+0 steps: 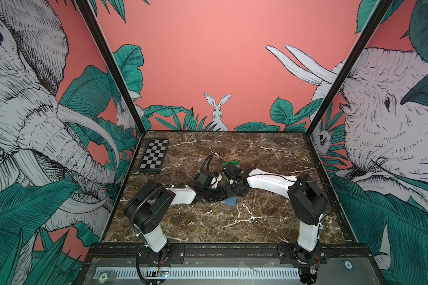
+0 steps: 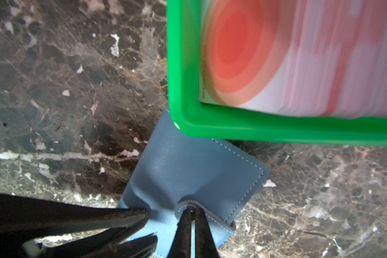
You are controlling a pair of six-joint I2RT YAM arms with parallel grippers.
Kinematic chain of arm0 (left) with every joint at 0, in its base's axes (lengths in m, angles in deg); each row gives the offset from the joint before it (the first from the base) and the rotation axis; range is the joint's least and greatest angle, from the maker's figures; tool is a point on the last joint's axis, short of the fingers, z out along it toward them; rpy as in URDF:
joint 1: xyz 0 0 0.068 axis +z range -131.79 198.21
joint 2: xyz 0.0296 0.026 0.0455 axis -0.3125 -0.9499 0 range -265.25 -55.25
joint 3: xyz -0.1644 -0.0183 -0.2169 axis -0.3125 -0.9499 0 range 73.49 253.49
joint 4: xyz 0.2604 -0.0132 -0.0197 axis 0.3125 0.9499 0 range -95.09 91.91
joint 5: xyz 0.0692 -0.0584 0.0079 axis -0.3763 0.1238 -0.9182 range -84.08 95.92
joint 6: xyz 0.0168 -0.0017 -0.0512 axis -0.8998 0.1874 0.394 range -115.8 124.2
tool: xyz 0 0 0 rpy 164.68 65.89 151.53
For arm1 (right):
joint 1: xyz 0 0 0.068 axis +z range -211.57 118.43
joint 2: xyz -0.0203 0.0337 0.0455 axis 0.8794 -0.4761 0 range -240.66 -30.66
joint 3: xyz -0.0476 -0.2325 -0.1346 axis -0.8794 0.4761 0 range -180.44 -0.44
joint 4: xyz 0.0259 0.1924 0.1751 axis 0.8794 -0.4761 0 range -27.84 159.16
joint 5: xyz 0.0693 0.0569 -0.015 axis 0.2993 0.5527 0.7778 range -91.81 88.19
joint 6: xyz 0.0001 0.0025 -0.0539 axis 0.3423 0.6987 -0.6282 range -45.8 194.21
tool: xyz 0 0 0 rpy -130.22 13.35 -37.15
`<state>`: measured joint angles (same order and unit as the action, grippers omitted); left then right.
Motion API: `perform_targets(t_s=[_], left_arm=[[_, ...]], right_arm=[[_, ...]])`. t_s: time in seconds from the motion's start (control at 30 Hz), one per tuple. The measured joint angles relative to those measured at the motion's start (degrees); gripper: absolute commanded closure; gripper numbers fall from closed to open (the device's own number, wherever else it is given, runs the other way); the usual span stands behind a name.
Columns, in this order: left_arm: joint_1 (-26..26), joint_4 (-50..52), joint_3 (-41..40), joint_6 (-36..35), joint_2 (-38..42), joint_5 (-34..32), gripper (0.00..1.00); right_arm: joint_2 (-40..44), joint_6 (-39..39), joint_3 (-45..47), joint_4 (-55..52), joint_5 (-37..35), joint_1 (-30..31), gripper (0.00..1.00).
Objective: Insert credit cards into a card holder
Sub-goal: Close the button on the card holder.
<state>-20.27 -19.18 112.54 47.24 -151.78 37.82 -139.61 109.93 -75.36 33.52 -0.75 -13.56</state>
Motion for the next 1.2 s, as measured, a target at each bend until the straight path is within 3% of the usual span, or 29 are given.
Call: perform_targets(t_s=[1.2], left_arm=[[0.0, 0.0, -0.1, -0.2, 0.0, 0.0, 0.79]], right_arm=[[-2.4, 0.0, -3.2, -3.5, -1.3, 0.4, 0.94]])
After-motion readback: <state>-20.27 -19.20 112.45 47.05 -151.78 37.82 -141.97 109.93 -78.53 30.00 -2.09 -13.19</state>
